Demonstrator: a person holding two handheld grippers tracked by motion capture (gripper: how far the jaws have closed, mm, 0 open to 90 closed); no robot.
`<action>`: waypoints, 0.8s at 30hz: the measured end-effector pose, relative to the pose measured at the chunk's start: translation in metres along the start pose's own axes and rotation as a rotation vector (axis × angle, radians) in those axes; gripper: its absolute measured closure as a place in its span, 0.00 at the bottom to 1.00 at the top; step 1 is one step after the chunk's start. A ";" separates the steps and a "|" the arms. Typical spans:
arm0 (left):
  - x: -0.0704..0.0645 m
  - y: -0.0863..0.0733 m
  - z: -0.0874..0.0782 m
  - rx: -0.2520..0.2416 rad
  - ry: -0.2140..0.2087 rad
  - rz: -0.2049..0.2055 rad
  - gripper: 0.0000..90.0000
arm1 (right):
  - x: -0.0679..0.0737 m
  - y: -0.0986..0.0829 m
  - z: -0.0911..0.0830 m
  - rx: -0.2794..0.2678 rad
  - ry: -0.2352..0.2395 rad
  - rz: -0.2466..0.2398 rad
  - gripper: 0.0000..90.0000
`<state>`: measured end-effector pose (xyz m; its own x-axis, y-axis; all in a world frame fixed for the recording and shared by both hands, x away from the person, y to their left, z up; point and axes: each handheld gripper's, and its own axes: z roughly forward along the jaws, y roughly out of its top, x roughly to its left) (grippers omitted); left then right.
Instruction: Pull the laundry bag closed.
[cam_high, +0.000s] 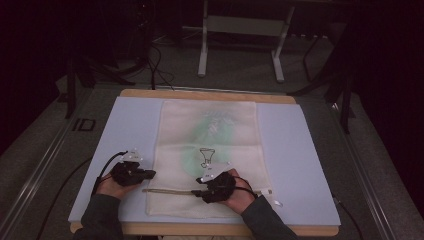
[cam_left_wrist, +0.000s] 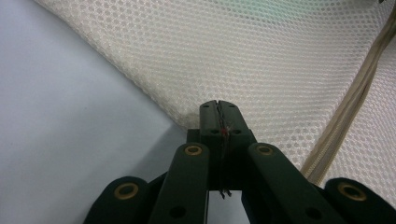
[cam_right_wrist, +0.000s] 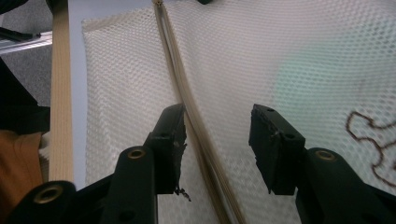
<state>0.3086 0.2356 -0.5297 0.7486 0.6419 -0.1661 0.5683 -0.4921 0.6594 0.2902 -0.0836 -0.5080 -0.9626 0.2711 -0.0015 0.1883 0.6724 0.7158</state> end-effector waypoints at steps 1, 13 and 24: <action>0.000 0.000 0.000 -0.001 0.000 -0.001 1.00 | 0.000 0.001 0.002 0.000 0.004 -0.004 0.62; 0.000 0.000 0.000 0.000 -0.001 0.001 1.00 | 0.007 0.016 0.021 -0.002 0.035 -0.029 0.64; 0.000 0.000 0.000 0.000 -0.002 0.004 1.00 | 0.015 0.030 0.038 -0.004 0.060 -0.055 0.69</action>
<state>0.3089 0.2359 -0.5297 0.7511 0.6392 -0.1649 0.5657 -0.4944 0.6600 0.2892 -0.0332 -0.5129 -0.9813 0.1924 0.0007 0.1344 0.6824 0.7185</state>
